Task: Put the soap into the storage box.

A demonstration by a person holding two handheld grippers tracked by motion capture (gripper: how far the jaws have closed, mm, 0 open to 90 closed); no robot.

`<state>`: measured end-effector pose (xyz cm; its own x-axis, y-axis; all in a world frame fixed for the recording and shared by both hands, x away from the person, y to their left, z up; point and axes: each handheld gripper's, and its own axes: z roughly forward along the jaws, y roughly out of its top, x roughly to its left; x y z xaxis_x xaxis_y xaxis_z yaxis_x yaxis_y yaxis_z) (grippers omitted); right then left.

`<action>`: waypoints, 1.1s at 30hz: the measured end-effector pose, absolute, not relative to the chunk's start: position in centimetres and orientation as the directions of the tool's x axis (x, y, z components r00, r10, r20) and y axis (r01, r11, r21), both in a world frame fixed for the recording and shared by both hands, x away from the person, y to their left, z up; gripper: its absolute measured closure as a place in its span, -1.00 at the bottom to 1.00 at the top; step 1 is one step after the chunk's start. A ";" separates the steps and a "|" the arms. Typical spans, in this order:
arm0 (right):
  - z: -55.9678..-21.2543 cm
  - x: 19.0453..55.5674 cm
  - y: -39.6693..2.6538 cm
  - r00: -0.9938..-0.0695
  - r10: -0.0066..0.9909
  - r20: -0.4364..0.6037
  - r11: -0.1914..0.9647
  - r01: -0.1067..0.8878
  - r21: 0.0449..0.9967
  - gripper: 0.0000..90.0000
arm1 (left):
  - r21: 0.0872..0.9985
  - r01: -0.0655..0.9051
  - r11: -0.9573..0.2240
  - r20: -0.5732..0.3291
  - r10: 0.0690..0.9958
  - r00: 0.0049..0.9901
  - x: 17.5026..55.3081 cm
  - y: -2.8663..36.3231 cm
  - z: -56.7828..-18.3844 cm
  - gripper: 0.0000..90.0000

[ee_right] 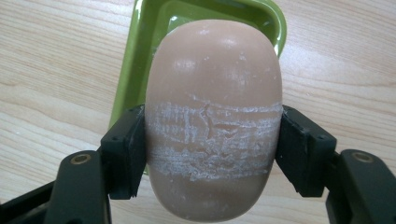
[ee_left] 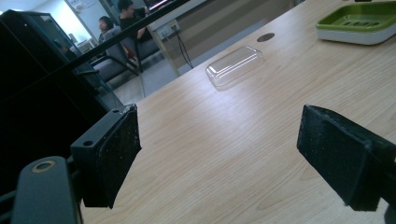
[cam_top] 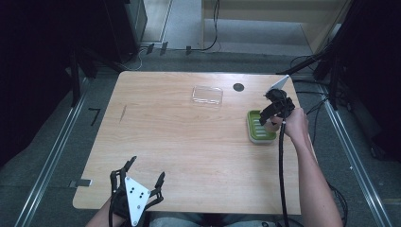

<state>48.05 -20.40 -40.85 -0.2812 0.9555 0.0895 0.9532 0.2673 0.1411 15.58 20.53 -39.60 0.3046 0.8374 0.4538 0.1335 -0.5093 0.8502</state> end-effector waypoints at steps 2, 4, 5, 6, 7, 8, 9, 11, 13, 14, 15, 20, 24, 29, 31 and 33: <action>-40.9 48.1 -20.2 -0.273 0.957 0.094 0.259 0.956 0.138 -0.26 | 0.850 0.133 -0.509 0.454 0.837 0.305 15.6 20.5 -39.6 -0.69; -41.0 48.3 -20.0 -0.268 0.959 0.095 0.254 0.957 0.140 -0.26 | 0.851 0.131 -0.509 0.454 0.837 0.305 15.6 20.6 -39.6 -0.69; -41.0 48.3 -20.0 -0.266 0.959 0.096 0.252 0.958 0.139 -0.26 | 0.851 0.131 -0.509 0.454 0.837 0.305 15.6 20.6 -39.6 -0.69; -41.1 48.4 -20.0 -0.264 0.960 0.098 0.250 0.959 0.137 -0.26 | 0.852 0.130 -0.508 0.453 0.838 0.304 15.6 20.6 -39.6 -0.69; -41.2 48.4 -19.9 -0.263 0.960 0.096 0.249 0.959 0.136 -0.26 | 0.850 0.130 -0.510 0.455 0.837 0.305 15.6 20.6 -39.6 -0.69; -41.3 48.5 -19.9 -0.259 0.961 0.099 0.245 0.961 0.132 -0.26 | 0.850 0.131 -0.510 0.455 0.837 0.305 15.6 20.6 -39.6 -0.69; -41.4 48.5 -19.9 -0.260 0.961 0.100 0.246 0.960 0.132 -0.26 | 0.850 0.131 -0.510 0.455 0.837 0.305 15.6 20.6 -39.6 -0.69; -41.5 48.6 -19.8 -0.255 0.962 0.103 0.241 0.962 0.132 -0.26 | 0.850 0.131 -0.510 0.455 0.837 0.304 15.5 20.6 -39.6 -0.69; -41.7 48.6 -19.7 -0.252 0.962 0.109 0.238 0.963 0.130 -0.26 | 0.850 0.131 -0.510 0.455 0.837 0.304 15.5 20.6 -39.6 -0.69; -41.8 48.7 -19.6 -0.251 0.961 0.114 0.236 0.963 0.129 -0.26 | 0.850 0.131 -0.510 0.455 0.837 0.304 15.5 20.6 -39.6 -0.69; -41.8 48.7 -19.6 -0.245 0.962 0.117 0.230 0.965 0.129 -0.26 | 0.850 0.131 -0.510 0.456 0.837 0.304 15.5 20.6 -39.6 -0.69; -42.4 48.8 -19.6 -0.241 0.960 0.141 0.223 0.966 0.133 -0.26 | 0.850 0.130 -0.510 0.456 0.837 0.304 15.5 20.6 -39.6 -0.69; -42.8 48.9 -19.4 -0.235 0.962 0.138 0.217 0.967 0.131 -0.26 | 0.850 0.130 -0.510 0.456 0.837 0.304 15.5 20.6 -39.6 -0.69; -43.5 49.0 -19.3 -0.227 0.964 0.141 0.211 0.970 0.120 -0.26 | 0.850 0.130 -0.511 0.456 0.836 0.304 15.5 20.6 -39.6 -0.69; -43.6 49.0 -19.2 -0.220 0.965 0.141 0.205 0.972 0.116 -0.26 | 0.850 0.130 -0.511 0.457 0.836 0.303 15.5 20.6 -39.6 -0.69; -43.8 49.0 -19.2 -0.220 0.966 0.138 0.204 0.972 0.116 -0.26 | 0.850 0.129 -0.511 0.457 0.837 0.303 15.5 20.6 -39.6 -0.69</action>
<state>49.04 -19.24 -43.76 -0.2195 0.9658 0.1378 0.9720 0.2043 0.1161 15.51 20.59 -39.61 0.3027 0.8366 0.4565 0.1294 -0.5106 0.8500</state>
